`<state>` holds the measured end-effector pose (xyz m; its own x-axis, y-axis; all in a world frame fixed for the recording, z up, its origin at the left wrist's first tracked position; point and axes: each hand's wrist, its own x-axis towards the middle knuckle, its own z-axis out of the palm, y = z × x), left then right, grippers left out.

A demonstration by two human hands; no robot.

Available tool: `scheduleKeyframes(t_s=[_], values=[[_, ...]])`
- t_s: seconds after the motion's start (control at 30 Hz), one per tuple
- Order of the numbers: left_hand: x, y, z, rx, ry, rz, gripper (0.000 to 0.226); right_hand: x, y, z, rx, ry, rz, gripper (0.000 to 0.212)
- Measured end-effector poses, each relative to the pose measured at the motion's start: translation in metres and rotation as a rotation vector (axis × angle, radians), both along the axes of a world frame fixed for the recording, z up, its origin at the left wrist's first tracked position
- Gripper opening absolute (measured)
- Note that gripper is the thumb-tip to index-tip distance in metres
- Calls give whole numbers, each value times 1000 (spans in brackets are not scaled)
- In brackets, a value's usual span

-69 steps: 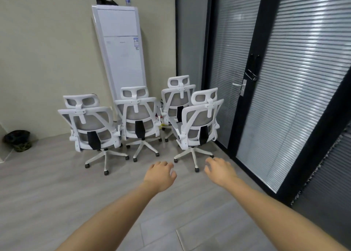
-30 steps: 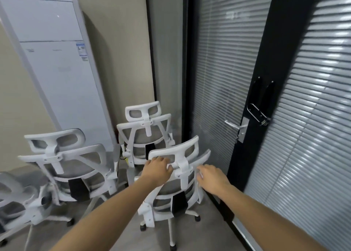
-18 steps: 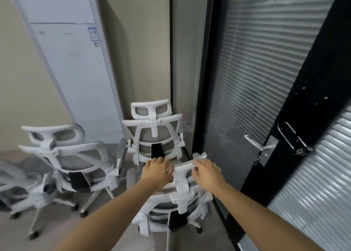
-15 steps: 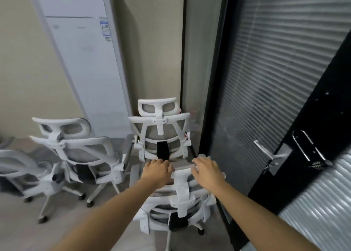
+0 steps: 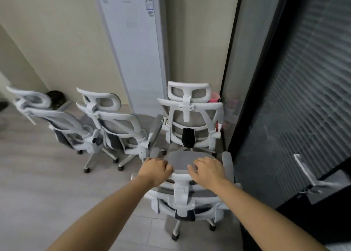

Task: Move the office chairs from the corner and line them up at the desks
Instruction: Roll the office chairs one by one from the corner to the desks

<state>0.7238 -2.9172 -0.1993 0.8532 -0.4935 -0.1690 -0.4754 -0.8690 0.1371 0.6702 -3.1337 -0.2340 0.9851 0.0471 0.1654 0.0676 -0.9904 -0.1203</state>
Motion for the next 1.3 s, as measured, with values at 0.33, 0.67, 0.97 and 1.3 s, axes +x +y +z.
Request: scheduleKeyframes(t_s=[0.33,0.67,0.97,1.3], values=[[-62,68,-9,-90,-12,132,43,-53,65,6,-23,-45,99,54],[-173,170,-13,-126,30,354,42,-105,159,4,19,-13,318,45],[-291,282,-11,-97,22,557,38,-175,283,10,-25,68,533,40],[-432,427,-12,-83,13,794,44,-274,445,12,-30,119,720,47]])
